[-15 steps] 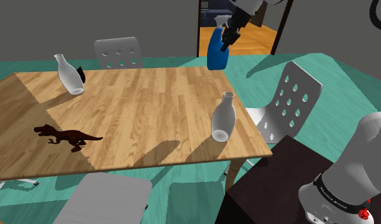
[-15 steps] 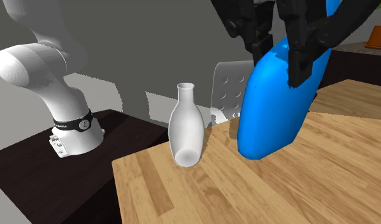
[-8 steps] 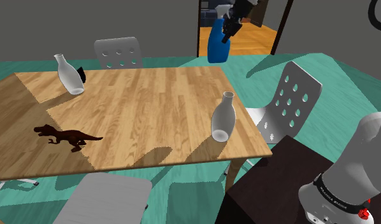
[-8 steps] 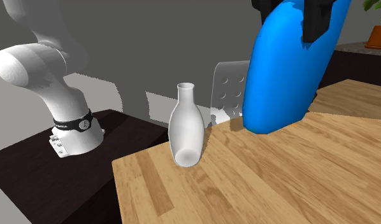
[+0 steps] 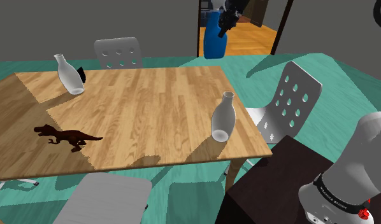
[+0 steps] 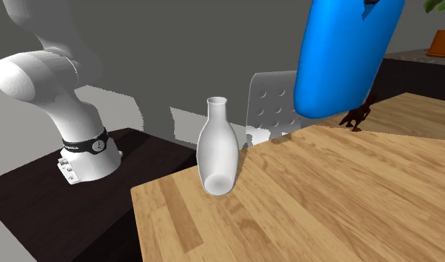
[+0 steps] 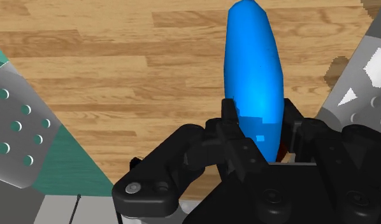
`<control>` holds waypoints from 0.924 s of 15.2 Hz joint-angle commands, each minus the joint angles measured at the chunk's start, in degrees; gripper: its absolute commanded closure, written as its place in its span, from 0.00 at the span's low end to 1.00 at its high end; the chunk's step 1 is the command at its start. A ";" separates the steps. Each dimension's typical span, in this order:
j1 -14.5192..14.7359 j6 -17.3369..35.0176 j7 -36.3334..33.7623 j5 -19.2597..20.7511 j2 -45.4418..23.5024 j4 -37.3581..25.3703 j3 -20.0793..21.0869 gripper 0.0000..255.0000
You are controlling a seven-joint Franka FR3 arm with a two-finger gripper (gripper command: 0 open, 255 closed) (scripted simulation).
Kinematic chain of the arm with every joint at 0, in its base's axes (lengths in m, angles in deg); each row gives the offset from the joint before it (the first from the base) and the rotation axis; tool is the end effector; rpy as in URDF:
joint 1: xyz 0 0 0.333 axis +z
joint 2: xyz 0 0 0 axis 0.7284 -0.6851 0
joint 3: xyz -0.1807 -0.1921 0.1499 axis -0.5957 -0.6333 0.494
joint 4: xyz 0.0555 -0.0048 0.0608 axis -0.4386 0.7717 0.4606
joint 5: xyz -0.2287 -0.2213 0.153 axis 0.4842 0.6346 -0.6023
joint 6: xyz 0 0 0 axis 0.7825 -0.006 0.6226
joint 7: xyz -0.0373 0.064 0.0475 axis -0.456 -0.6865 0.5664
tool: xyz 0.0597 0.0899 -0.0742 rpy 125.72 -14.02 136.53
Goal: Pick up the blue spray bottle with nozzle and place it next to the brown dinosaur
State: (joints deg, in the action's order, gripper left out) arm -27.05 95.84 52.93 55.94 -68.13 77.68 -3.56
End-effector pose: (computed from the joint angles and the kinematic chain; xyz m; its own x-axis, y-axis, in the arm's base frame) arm 0.5663 -0.0774 0.5815 0.4729 0.7570 0.4508 0.8482 -0.5297 -0.0003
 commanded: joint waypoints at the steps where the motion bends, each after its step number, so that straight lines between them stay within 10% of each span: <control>1: 1.91 1.63 -2.51 1.09 1.19 1.27 1.04 1.00; 14: 12.40 10.59 -18.93 5.61 2.35 3.54 8.73 1.00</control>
State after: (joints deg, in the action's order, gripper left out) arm -15.34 105.85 35.29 61.46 -65.19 81.74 4.60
